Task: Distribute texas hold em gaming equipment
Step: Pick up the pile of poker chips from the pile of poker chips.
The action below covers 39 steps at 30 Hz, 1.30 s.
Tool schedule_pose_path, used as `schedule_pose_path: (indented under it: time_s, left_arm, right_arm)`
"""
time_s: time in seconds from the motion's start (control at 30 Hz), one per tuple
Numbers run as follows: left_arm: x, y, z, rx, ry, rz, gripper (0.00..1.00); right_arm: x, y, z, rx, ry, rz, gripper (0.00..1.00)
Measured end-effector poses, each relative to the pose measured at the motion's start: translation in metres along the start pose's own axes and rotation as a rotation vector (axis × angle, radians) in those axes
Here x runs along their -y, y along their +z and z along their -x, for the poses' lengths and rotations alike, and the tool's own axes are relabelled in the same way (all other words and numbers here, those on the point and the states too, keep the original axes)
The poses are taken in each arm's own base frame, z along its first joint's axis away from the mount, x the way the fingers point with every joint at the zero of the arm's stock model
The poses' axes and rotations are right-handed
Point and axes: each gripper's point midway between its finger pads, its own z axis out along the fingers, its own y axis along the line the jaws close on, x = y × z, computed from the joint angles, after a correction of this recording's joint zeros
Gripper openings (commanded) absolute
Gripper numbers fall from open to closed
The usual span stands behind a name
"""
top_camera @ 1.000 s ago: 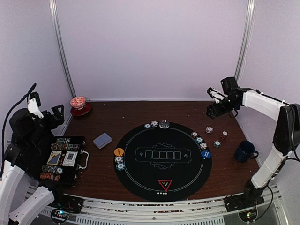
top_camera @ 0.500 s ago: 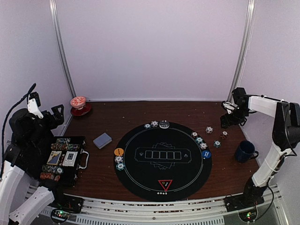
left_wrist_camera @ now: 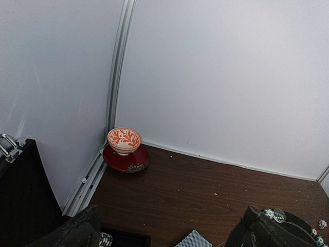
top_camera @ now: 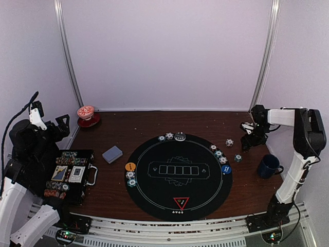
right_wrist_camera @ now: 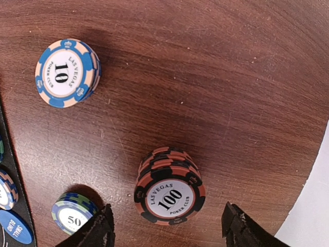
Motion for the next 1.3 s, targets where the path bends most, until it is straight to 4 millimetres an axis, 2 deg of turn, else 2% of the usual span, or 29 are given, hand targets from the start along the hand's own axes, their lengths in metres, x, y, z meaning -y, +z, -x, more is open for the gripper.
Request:
schedule_pose_path:
  time_s: [1.3]
  left_arm:
    - [0.000, 0.000, 0.000, 0.000, 0.000, 0.001, 0.98]
  right_arm:
    - [0.000, 0.012, 0.007, 0.019, 0.039, 0.006, 0.51]
